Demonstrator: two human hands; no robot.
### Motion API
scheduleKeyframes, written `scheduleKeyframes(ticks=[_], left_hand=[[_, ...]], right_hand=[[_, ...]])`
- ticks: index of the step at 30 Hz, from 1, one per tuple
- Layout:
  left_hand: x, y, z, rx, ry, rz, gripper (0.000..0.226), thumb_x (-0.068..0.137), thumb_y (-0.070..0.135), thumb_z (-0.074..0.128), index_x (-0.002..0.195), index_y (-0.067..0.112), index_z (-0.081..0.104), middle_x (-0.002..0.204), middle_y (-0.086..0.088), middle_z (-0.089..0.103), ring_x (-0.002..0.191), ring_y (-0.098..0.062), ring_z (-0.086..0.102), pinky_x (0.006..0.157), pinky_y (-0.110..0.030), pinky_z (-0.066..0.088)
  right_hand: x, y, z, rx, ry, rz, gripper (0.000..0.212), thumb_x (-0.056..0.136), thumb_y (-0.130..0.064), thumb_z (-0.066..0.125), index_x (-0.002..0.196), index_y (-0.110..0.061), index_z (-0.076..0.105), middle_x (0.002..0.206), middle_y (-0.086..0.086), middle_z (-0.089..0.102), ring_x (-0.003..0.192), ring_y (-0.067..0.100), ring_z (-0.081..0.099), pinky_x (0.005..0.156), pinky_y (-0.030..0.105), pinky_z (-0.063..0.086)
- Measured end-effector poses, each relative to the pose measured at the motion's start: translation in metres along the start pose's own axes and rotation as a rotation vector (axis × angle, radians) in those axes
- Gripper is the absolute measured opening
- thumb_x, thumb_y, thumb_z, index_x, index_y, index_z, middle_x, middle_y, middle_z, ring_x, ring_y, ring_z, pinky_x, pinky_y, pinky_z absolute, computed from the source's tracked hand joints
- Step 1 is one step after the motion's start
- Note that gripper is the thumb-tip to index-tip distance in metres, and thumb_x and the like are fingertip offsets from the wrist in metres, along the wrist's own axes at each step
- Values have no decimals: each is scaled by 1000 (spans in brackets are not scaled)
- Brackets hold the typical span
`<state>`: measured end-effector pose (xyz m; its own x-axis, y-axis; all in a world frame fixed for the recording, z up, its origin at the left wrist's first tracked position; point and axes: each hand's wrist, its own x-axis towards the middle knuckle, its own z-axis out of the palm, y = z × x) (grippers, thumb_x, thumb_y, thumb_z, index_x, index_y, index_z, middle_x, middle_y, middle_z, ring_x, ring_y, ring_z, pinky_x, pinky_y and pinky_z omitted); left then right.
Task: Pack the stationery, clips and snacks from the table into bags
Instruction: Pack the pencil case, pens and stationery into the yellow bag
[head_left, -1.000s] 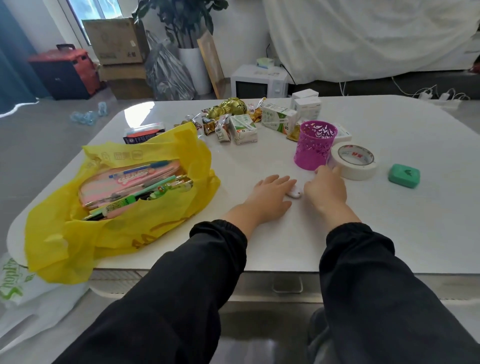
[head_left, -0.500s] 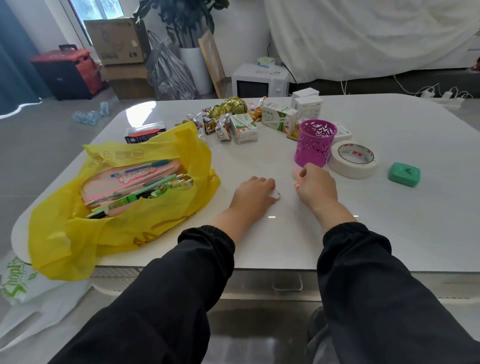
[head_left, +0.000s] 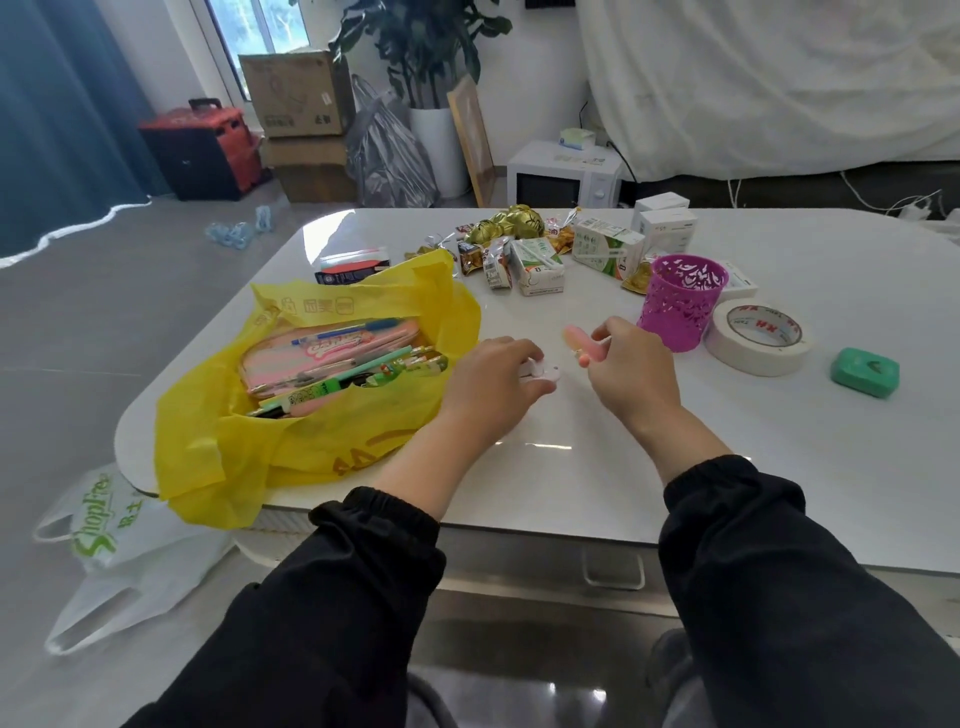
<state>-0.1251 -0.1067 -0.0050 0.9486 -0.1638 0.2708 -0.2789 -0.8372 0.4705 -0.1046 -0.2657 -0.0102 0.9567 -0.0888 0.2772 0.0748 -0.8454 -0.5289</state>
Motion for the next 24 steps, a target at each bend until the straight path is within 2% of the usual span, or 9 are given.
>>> scheduleKeyframes(ticks=[3, 7, 12, 15, 17, 19, 22, 24], left_hand=[[-6, -8, -23, -67, 167, -39, 37, 80, 34, 72, 112, 16, 67, 107, -1, 65, 100, -19, 55, 79, -28, 42], [-10, -27, -46, -156, 335, -184, 33, 80, 31, 72, 109, 18, 68, 110, -1, 64, 102, -19, 55, 84, -30, 43], [-19, -69, -76, -158, 472, -324, 32, 80, 30, 72, 109, 17, 68, 107, -1, 65, 100, -20, 56, 75, -26, 40], [-30, -100, -92, -128, 511, -427, 33, 80, 28, 72, 110, 16, 68, 108, -3, 67, 101, -22, 58, 83, -34, 48], [-39, -119, -99, -99, 504, -493, 30, 80, 28, 72, 107, 16, 69, 104, -4, 68, 97, -24, 60, 80, -38, 51], [-47, -135, -101, -58, 477, -551, 28, 80, 27, 71, 107, 17, 68, 106, -4, 69, 97, -25, 61, 80, -39, 52], [-53, -151, -99, 20, 443, -591, 33, 81, 22, 70, 113, 14, 66, 116, -5, 66, 107, -27, 57, 84, -34, 46], [-53, -157, -97, 48, 425, -610, 34, 82, 22, 69, 115, 14, 65, 118, -4, 64, 109, -26, 55, 84, -33, 44]], right_hand=[[-3, -15, 1, 18, 37, -63, 21, 85, -7, 61, 106, -6, 64, 95, 10, 70, 82, 26, 62, 68, 35, 49], [-4, -43, 5, 108, 94, -140, 19, 85, -8, 61, 103, -8, 67, 93, 6, 72, 83, 24, 64, 73, 40, 51], [-2, -88, 14, 143, 123, -285, 27, 87, -13, 64, 113, -9, 67, 103, 10, 71, 89, 25, 65, 78, 38, 52], [6, -112, 20, 140, 30, -367, 26, 87, -11, 65, 113, -10, 66, 104, 9, 70, 91, 24, 64, 75, 32, 50], [12, -126, 25, 103, -41, -412, 28, 87, -9, 64, 115, -10, 64, 104, 10, 69, 89, 25, 63, 75, 34, 52], [18, -139, 31, 58, -100, -432, 27, 87, -9, 62, 114, -10, 63, 102, 11, 69, 87, 25, 63, 74, 38, 53], [25, -154, 41, -52, -208, -418, 25, 89, -14, 60, 114, -10, 61, 102, 11, 66, 86, 25, 58, 69, 31, 46], [27, -162, 48, -140, -277, -412, 23, 91, -20, 58, 111, -8, 60, 101, 12, 64, 85, 26, 57, 67, 33, 45]])
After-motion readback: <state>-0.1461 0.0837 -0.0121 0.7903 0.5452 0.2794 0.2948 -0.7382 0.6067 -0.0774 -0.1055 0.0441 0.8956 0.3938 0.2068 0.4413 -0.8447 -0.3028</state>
